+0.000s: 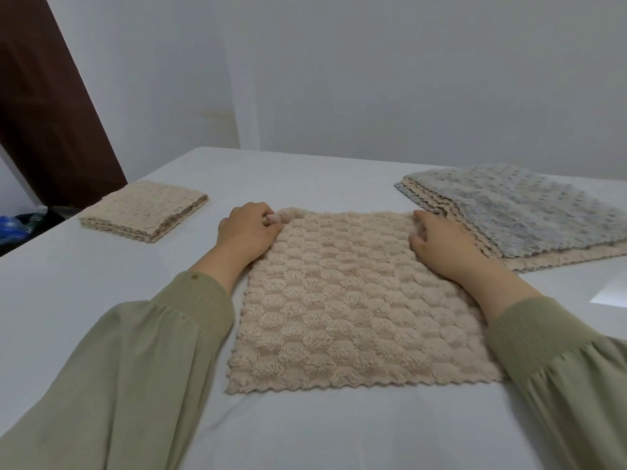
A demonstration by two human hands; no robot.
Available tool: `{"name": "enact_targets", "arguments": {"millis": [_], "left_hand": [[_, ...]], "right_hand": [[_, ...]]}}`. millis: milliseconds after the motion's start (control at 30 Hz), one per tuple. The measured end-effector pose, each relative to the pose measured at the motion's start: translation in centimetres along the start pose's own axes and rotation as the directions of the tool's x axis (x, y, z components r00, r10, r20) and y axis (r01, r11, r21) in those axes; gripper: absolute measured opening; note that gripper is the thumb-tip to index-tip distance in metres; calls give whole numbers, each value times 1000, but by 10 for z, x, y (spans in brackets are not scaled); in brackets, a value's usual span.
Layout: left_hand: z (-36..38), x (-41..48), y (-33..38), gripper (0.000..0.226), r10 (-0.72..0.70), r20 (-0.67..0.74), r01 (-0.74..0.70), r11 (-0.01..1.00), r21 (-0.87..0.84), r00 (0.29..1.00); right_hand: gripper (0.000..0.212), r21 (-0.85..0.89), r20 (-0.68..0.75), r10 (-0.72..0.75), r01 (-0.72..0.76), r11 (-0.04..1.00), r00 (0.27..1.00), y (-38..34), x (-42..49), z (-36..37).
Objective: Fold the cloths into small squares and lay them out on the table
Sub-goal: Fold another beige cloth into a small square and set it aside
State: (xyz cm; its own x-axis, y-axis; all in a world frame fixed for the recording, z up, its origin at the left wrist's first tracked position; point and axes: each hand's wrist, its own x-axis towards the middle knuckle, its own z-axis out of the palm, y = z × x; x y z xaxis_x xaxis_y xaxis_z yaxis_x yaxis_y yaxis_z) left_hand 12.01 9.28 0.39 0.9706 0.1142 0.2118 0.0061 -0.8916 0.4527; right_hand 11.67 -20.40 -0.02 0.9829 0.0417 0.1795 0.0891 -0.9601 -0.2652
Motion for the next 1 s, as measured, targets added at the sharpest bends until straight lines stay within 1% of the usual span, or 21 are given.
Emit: {"name": "enact_targets", "arguments": {"millis": [67,133,167,233,300,400,467,533,567,600,633,667,700,733,767,800,833,900,933,1000], "left_hand": [[-2,-3,0,4,1,-34,-6,988,-152,999],[-3,-5,-1,19,-23,-58,3,947,-321,998],[-5,-7,-2,25,-31,-67,3,924,-383,997],[-7,-8,-5,32,-17,-92,-26,897,-442,996],[-8,-9,-5,37,-3,-80,-36,873,-486,997],[-10,-12,-2,45,25,-76,-60,859,-509,997],[-12,-16,1,41,24,-60,-52,846,-531,998],[-12,-18,1,29,25,-43,-44,828,-560,999],[-12,-18,1,21,32,-43,-51,825,-564,999],[-11,-19,1,13,36,-55,-61,828,-557,998],[-11,-19,1,14,42,-81,-80,838,-539,996],[-9,-18,0,21,40,-118,-96,849,-520,992],[-8,-18,0,22,33,-167,-112,864,-491,985],[-8,-18,0,19,28,-225,-129,884,-450,974],[-10,-19,1,14,22,-274,-137,902,-408,961],[-10,-20,1,12,12,-307,-136,913,-384,952],[-11,-22,2,16,-3,-319,-127,915,-384,948],[-12,-29,6,29,-31,-310,-110,897,-427,950],[-13,-32,8,29,-33,-300,-109,888,-446,954],[-15,-42,12,20,-31,-285,-111,877,-468,958]], "right_hand": [[52,136,-54,-5,13,991,999,1,-1,-1],[51,314,-76,11,13,949,997,0,-5,-3],[51,370,-78,22,9,929,997,-1,-7,-5],[55,441,-64,55,-22,897,996,-2,-9,-11],[61,483,-36,90,-61,873,995,-2,-9,-15],[63,568,38,127,-126,813,991,-2,-10,-19],[48,637,104,140,-174,751,985,-2,-11,-22],[24,716,142,123,-187,673,982,-4,-14,-25],[17,748,129,119,-176,640,984,-4,-15,-26],[18,775,100,129,-159,612,987,-5,-17,-26],[17,794,59,151,-138,593,987,-5,-17,-25],[14,807,14,174,-114,580,985,-6,-18,-25],[9,806,-35,204,-93,585,978,-7,-19,-24],[6,780,-97,229,-69,621,969,-7,-18,-23],[8,724,-177,249,-46,689,952,-6,-17,-21],[14,648,-258,253,-27,761,933,-5,-17,-20],[19,566,-323,246,-22,824,914,-5,-17,-20],[21,420,-398,228,-45,907,889,-7,-22,-22],[20,359,-422,216,-56,932,880,-9,-26,-25],[20,279,-453,199,-73,957,869,-11,-32,-28]]}}
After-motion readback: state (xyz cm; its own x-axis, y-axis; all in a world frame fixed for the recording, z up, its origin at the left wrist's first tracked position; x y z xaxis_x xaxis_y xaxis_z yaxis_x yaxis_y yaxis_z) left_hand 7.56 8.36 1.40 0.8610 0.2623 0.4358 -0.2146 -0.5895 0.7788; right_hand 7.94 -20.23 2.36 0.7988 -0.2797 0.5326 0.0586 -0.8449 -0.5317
